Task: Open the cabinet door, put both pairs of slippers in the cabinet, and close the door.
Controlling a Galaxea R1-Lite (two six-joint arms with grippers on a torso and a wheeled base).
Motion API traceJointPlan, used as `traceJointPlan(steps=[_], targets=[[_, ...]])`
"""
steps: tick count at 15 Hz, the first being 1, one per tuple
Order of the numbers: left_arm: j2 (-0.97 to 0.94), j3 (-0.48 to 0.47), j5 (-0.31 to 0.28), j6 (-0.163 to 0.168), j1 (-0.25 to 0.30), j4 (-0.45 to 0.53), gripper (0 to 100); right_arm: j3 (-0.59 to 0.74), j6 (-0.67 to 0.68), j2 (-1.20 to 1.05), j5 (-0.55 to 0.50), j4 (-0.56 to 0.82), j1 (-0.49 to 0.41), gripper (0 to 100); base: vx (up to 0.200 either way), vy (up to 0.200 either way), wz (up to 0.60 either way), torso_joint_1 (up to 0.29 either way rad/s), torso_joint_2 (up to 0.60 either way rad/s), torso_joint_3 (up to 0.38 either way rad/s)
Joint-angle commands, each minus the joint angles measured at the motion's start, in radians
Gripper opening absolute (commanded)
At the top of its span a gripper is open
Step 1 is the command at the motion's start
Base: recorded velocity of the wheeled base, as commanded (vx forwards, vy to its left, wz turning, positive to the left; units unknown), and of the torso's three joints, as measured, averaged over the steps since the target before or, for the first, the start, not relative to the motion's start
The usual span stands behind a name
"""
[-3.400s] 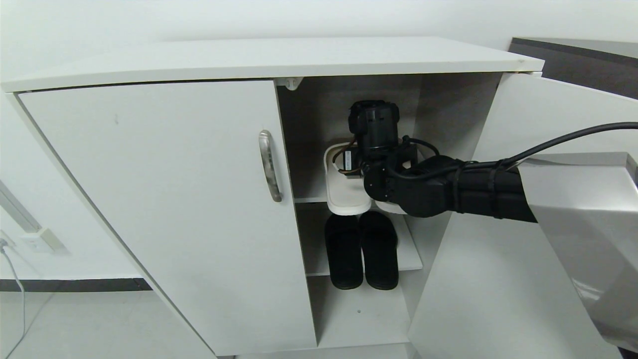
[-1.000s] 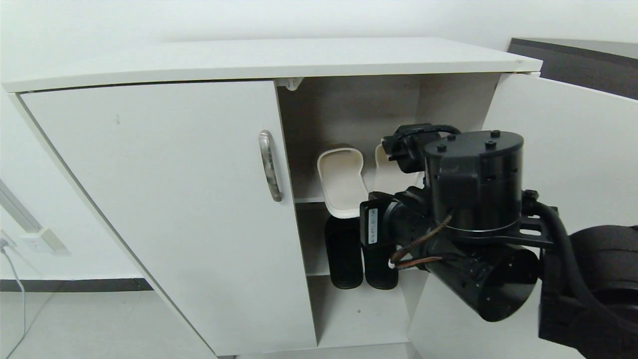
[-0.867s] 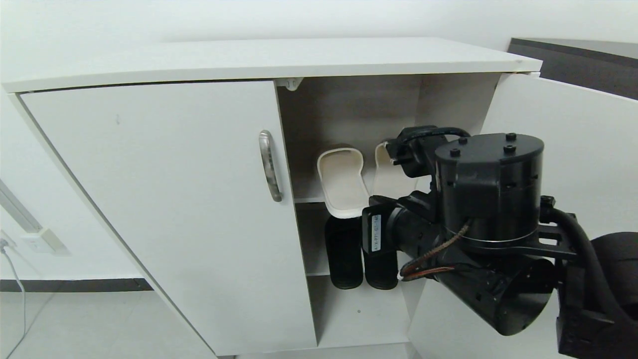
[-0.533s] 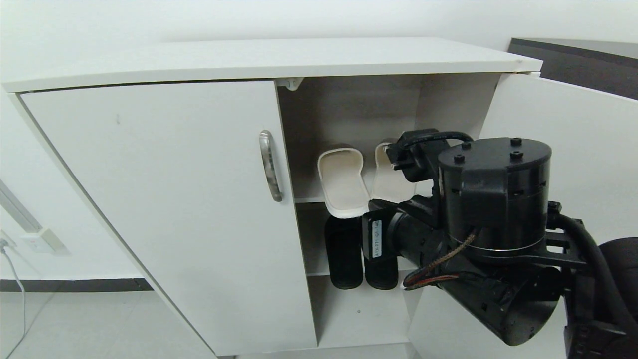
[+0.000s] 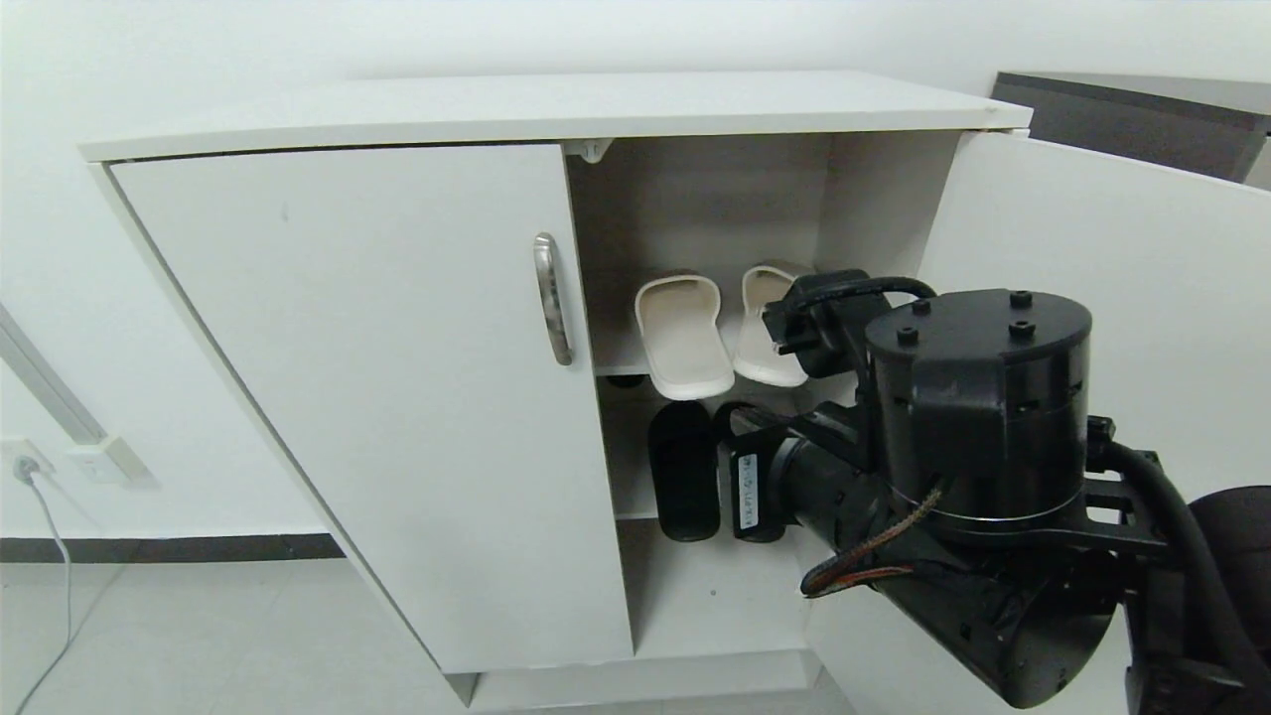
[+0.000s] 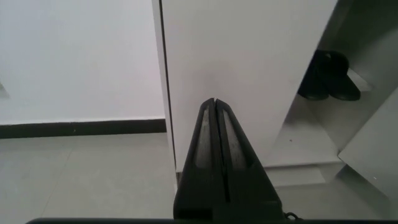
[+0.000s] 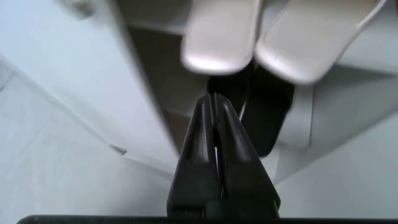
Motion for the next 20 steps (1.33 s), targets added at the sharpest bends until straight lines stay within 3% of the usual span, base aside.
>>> traceJointPlan(steps=[1,12,20], targets=[[0.001,0.000,0.001,0.000,0.000,0.000,0,0.004,0.000,0.004,0.000,-0.002,0.000,0,-0.200,0.000,0.00,0.007,0.00,0.007],[0.001,0.000,0.001,0.000,0.000,0.000,0,0.041,-0.020,0.004,0.003,-0.005,-0.011,0,-0.200,0.000,0.00,0.003,0.00,0.004],[0.001,0.000,0.001,0.000,0.000,0.000,0,0.072,-0.042,0.007,0.011,-0.053,-0.020,0,0.000,0.000,0.00,0.000,0.00,0.000]])
